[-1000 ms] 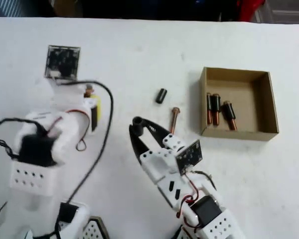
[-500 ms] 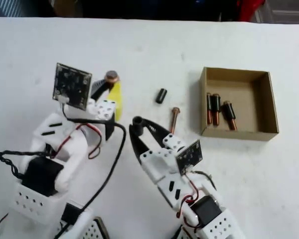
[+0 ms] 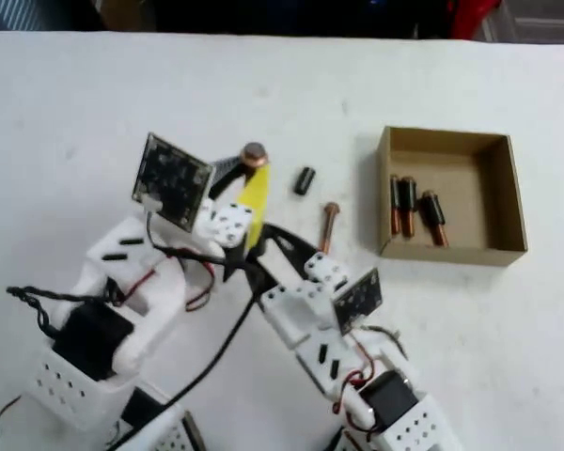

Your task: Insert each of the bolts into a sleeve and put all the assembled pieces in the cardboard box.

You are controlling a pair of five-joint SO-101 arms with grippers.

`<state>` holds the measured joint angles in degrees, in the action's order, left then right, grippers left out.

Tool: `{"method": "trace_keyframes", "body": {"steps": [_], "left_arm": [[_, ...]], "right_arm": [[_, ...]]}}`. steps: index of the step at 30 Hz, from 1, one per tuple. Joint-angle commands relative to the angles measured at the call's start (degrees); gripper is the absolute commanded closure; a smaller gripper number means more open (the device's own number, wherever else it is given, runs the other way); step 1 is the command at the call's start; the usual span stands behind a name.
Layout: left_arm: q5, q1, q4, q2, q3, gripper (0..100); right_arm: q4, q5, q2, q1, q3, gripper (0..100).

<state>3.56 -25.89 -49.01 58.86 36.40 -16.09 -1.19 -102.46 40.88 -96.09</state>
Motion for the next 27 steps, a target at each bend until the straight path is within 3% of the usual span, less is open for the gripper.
{"method": "trace_keyframes", "body": {"steps": [1,10,17,27], "left_arm": [[-0.09,-0.75,3.25,1.63,-0.35,98],[1.93,-0.75,3.34,6.29,0.97,98],[4.04,-0.75,13.1,14.29,12.66,98],[4.22,-0.75,13.8,15.87,16.53,98]], "right_arm": [[0.92,-0.09,-0.66,0.4,-0.7,98.1],[0.92,-0.09,-0.66,0.4,-0.7,98.1],[0.92,-0.09,-0.66,0.4,-0.7,98.1],[-0.13,-0.09,-0.66,0.4,-0.7,98.1]]}}
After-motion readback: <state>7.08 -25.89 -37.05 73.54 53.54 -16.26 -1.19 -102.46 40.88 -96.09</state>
